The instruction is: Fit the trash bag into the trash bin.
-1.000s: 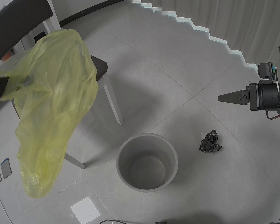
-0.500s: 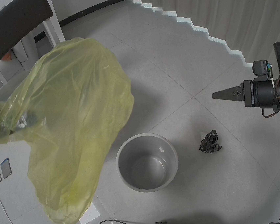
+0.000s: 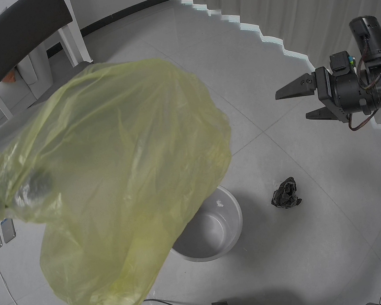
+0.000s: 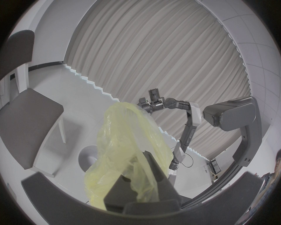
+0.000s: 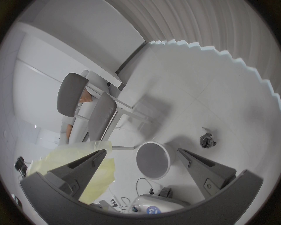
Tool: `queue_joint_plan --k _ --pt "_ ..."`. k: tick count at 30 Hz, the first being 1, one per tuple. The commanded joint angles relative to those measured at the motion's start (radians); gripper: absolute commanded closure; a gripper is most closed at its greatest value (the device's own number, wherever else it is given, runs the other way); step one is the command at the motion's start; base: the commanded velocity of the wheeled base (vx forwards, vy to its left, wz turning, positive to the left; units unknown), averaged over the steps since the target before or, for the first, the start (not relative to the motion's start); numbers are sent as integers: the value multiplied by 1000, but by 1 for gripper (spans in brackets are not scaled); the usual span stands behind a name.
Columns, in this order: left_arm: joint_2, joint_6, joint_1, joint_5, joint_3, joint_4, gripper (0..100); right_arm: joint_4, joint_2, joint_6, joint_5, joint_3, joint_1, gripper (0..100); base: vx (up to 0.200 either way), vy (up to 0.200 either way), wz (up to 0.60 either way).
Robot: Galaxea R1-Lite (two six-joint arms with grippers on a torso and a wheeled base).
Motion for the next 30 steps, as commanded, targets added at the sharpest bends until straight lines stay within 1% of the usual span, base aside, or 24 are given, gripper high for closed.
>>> queue_joint_plan --k 1,5,13,15,16,18,21,23,29,30 --pt "1 -20 -56 -1 -1 -5 100 63 120 85 18 -139 52 0 0 0 0" --pt "-1 -20 -70 -1 5 -5 100 67 144 106 41 -179 79 0 0 0 0" --pt "-15 -23 -70 -1 26 -8 100 80 170 106 46 -230 135 0 0 0 0" --pt "-16 -37 -70 1 26 -10 100 119 160 108 64 -230 164 0 0 0 0" --pt "-16 -37 -70 1 26 -10 100 119 160 108 64 -230 164 0 0 0 0" --pt "-16 -42 -68 6 28 -8 100 153 137 108 70 -227 174 0 0 0 0" --pt "-16 -43 -60 10 37 -11 100 224 78 108 107 -213 177 0 0 0 0" --pt "-16 -43 -57 16 43 -22 100 259 38 106 115 -202 177 0 0 0 0" --pt "-7 -94 -56 73 60 -74 100 302 -66 99 116 -133 184 0 0 0 0" --pt "-1 -114 -56 98 68 -100 100 304 -97 99 116 -98 197 0 0 0 0"
